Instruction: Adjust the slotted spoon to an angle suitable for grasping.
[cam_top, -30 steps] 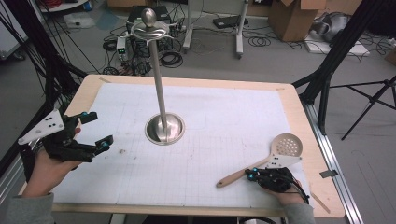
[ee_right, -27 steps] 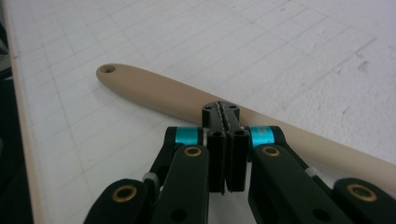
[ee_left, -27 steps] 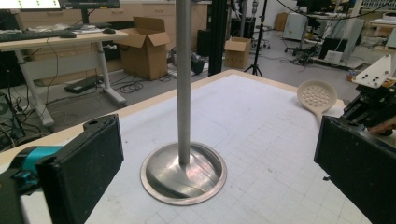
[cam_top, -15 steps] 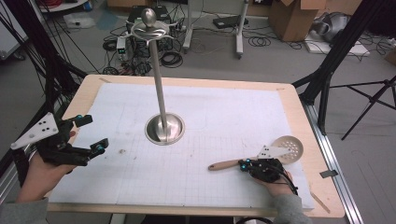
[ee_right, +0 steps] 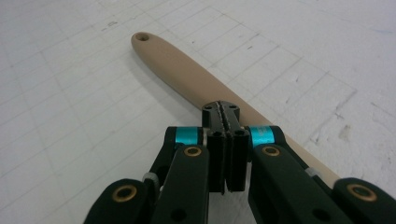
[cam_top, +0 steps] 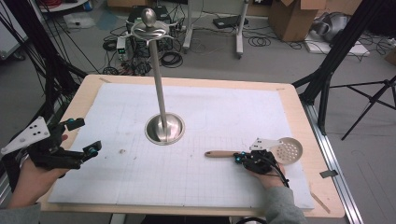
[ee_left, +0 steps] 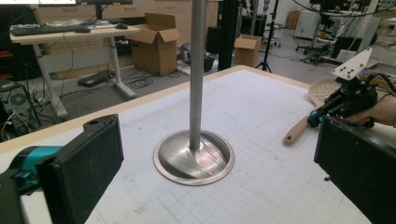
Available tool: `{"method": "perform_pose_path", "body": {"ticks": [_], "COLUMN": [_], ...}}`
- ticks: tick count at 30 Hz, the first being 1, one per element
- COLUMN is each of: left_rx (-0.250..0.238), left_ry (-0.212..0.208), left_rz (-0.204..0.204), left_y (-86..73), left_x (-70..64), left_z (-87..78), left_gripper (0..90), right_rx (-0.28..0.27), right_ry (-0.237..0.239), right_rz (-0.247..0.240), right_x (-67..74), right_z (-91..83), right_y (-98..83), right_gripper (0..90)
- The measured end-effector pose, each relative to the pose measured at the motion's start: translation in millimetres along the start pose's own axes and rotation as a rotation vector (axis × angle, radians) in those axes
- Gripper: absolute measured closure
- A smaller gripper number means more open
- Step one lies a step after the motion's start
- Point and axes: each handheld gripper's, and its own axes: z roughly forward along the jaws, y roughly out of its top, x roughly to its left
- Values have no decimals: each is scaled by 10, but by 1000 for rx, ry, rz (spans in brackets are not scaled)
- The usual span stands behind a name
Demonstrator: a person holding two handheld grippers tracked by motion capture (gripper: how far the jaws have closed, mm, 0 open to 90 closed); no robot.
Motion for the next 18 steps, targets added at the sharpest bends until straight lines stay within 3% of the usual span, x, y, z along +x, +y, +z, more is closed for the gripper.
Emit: {"method": "perform_pose_path", "body": {"ticks": [6, 11, 14, 15, 18], "left_rx": [-11, -3, 2, 1, -2], "left_ry": [5, -4, -6, -6, -5], "left_rz": [0, 2, 1, 2, 1], "left_y": [15, 6, 1, 2, 4], "left_x": [1, 3, -1, -1, -1], "left_z": [-36, 0, 10, 9, 4], "left_gripper": [17, 17, 17, 18, 17], "right_rx": [-10, -77, -87, -85, -79], "right_ry": [-5, -79, -107, -136, -157], "right_rz": [4, 46, 81, 108, 128], "right_x": [-5, -89, -183, -239, -275], "right_z": [2, -202, -319, -384, -412], "right_y": [32, 41, -12, -53, -76], "right_gripper": [898, 898, 898, 898, 898]}}
